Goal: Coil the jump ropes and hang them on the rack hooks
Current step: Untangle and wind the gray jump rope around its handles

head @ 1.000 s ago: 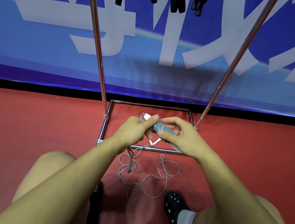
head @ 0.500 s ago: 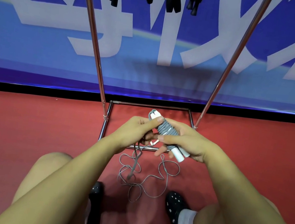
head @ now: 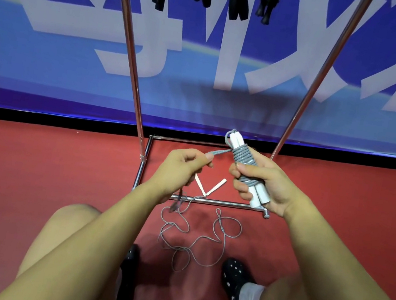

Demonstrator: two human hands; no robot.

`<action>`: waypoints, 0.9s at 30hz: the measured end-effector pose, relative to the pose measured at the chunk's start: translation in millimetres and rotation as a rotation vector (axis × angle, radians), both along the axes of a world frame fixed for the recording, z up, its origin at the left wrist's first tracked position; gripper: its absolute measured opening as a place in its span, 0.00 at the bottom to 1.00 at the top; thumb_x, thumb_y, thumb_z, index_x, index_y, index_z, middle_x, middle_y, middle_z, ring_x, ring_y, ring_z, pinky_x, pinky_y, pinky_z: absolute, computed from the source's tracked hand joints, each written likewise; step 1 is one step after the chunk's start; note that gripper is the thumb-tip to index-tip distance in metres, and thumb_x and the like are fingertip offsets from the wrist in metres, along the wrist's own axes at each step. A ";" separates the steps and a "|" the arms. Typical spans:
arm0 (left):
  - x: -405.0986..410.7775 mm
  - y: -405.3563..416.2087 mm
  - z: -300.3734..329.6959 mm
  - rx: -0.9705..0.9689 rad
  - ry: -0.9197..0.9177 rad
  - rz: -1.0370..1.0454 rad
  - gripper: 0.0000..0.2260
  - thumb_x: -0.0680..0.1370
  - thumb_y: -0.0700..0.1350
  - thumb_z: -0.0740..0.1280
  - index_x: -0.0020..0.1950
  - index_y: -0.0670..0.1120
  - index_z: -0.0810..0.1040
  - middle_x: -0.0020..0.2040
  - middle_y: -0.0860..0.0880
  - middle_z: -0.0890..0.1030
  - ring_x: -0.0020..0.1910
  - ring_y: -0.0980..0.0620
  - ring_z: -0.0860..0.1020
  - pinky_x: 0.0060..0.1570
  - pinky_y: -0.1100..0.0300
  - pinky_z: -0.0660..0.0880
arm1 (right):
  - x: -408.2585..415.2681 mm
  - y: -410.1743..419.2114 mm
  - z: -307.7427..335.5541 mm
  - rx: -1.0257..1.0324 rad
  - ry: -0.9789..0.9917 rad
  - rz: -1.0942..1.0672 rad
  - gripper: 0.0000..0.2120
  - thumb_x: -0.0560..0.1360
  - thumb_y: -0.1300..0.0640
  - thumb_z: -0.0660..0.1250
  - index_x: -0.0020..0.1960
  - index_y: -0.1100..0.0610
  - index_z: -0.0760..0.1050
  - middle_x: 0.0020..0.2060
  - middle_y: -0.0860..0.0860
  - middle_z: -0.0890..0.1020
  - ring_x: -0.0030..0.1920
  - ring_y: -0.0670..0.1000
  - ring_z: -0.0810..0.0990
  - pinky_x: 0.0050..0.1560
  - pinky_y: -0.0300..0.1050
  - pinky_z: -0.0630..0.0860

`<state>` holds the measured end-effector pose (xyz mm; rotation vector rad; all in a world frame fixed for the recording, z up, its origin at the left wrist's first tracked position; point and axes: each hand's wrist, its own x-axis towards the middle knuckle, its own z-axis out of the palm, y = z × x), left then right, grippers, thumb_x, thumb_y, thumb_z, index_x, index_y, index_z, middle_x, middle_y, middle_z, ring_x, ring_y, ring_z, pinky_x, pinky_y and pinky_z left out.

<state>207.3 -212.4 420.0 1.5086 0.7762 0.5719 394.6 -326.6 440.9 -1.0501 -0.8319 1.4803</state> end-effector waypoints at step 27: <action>-6.6 11.0 9.5 -1.075 -0.203 -0.341 0.18 0.78 0.46 0.57 0.26 0.50 0.63 0.25 0.56 0.51 0.22 0.56 0.49 0.18 0.65 0.52 | -22.6 14.9 -9.4 -0.066 -0.554 -0.140 0.17 0.87 0.46 0.53 0.50 0.54 0.75 0.33 0.46 0.79 0.31 0.45 0.73 0.35 0.40 0.71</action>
